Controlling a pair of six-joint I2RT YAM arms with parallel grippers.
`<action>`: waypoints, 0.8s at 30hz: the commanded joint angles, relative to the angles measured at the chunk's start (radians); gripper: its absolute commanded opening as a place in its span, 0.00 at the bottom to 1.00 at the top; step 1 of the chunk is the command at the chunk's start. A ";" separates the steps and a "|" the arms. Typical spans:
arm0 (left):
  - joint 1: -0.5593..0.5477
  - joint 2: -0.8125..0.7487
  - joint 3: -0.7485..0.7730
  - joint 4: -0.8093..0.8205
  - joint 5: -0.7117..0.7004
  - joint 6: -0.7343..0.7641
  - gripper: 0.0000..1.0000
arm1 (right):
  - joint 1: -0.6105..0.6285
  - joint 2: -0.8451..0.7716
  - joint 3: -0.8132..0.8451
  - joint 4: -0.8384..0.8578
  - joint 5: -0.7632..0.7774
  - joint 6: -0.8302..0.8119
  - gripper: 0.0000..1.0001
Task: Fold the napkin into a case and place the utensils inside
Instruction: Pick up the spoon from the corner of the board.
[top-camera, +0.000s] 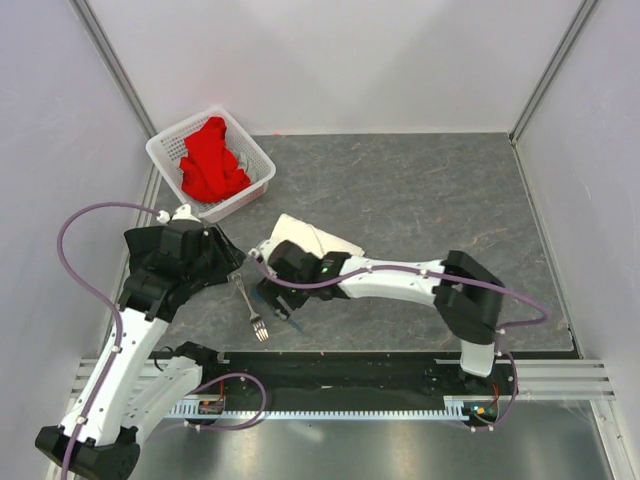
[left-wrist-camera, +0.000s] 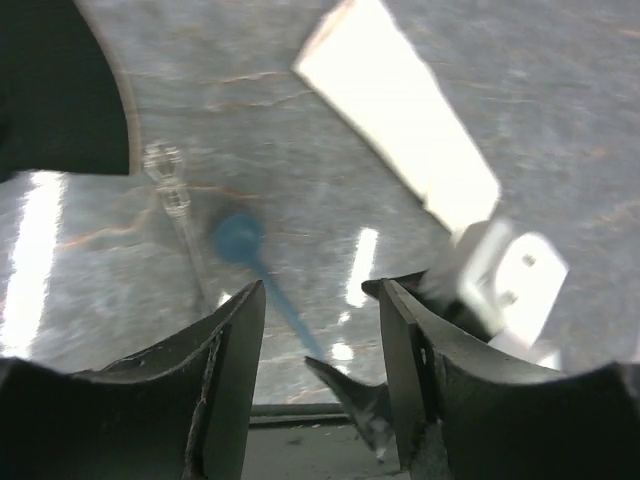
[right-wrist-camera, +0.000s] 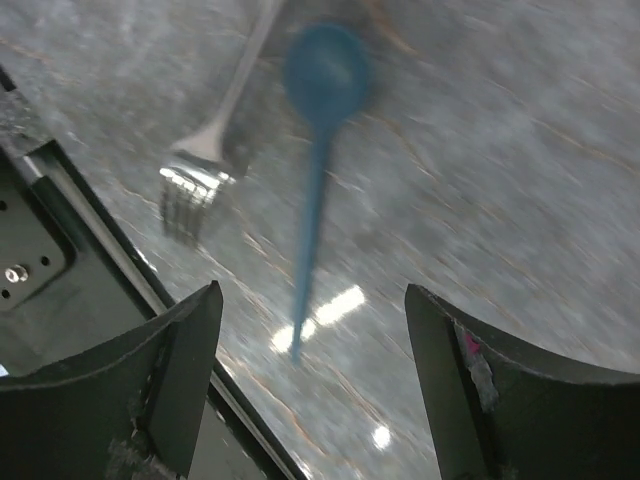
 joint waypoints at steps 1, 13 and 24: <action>0.089 0.099 0.056 -0.167 0.000 0.100 0.58 | 0.057 0.123 0.150 0.027 0.006 -0.047 0.81; 0.366 0.114 0.021 -0.066 0.257 0.156 0.59 | 0.105 0.273 0.195 -0.033 0.084 -0.097 0.55; 0.442 0.145 -0.100 0.045 0.462 0.166 0.59 | 0.097 0.209 0.117 -0.039 0.204 -0.188 0.00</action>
